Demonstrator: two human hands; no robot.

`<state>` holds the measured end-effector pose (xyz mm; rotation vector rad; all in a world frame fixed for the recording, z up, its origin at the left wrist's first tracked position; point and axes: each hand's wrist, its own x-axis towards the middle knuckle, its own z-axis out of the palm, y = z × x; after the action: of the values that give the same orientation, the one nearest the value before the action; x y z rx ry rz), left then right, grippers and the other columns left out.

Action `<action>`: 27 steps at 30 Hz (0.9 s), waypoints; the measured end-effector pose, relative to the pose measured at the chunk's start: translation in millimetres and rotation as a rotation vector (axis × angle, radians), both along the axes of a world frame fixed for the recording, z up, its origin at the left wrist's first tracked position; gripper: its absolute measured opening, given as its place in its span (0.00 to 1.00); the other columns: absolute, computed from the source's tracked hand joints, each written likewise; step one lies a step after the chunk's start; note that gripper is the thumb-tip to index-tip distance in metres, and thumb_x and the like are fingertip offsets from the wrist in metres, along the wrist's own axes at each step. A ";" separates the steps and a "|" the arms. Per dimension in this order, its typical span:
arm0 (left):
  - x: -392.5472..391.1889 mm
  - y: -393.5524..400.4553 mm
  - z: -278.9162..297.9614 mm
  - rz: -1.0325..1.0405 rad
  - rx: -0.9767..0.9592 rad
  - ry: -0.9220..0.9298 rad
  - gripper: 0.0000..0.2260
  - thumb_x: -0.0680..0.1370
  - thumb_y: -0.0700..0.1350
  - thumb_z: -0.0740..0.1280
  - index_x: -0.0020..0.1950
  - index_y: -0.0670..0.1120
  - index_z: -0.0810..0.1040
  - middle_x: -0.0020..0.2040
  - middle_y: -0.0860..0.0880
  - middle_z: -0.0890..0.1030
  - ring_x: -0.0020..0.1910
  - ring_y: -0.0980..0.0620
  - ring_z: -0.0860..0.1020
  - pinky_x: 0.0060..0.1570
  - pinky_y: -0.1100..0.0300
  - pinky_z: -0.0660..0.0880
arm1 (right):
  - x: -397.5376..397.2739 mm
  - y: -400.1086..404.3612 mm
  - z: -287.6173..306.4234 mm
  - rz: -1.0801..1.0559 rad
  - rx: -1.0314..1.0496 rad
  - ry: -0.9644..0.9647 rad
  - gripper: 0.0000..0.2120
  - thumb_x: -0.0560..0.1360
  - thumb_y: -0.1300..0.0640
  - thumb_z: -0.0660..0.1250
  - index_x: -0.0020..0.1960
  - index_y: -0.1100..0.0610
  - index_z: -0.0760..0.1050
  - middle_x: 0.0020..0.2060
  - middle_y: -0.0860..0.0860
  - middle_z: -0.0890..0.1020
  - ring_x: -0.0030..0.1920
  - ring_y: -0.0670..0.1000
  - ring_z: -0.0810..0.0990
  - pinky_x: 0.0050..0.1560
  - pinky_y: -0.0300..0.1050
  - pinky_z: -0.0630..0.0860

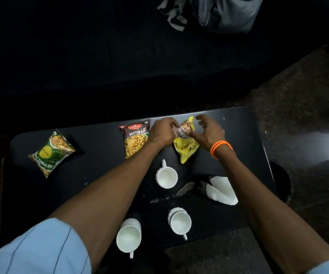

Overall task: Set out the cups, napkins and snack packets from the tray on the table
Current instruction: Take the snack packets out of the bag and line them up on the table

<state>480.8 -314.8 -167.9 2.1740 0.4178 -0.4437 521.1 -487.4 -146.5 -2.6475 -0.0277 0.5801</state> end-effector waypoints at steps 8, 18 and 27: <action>-17.0 -8.5 -0.6 -0.148 0.286 -0.281 0.12 0.81 0.48 0.67 0.64 0.47 0.81 0.59 0.45 0.76 0.60 0.44 0.74 0.52 0.52 0.73 | -29.0 -7.9 -6.8 0.251 0.068 -0.095 0.16 0.76 0.57 0.72 0.64 0.55 0.81 0.58 0.57 0.82 0.54 0.58 0.82 0.56 0.49 0.78; -30.1 1.1 -9.3 -0.338 0.337 -0.168 0.18 0.81 0.53 0.68 0.66 0.45 0.77 0.73 0.45 0.74 0.73 0.43 0.70 0.69 0.45 0.72 | -30.6 6.9 -25.0 0.285 0.000 -0.061 0.21 0.71 0.59 0.77 0.62 0.48 0.81 0.57 0.55 0.78 0.55 0.59 0.79 0.53 0.49 0.78; -25.0 23.2 0.1 -0.258 0.290 -0.236 0.17 0.78 0.38 0.68 0.68 0.41 0.79 0.67 0.43 0.78 0.67 0.43 0.75 0.66 0.51 0.72 | -22.6 18.0 -26.0 0.151 0.002 0.013 0.34 0.66 0.57 0.82 0.70 0.50 0.75 0.65 0.58 0.73 0.62 0.62 0.76 0.62 0.53 0.76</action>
<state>455.8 -291.5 -167.7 2.5410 0.0732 -0.2722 498.5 -469.4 -172.5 -2.6547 -0.2259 0.6457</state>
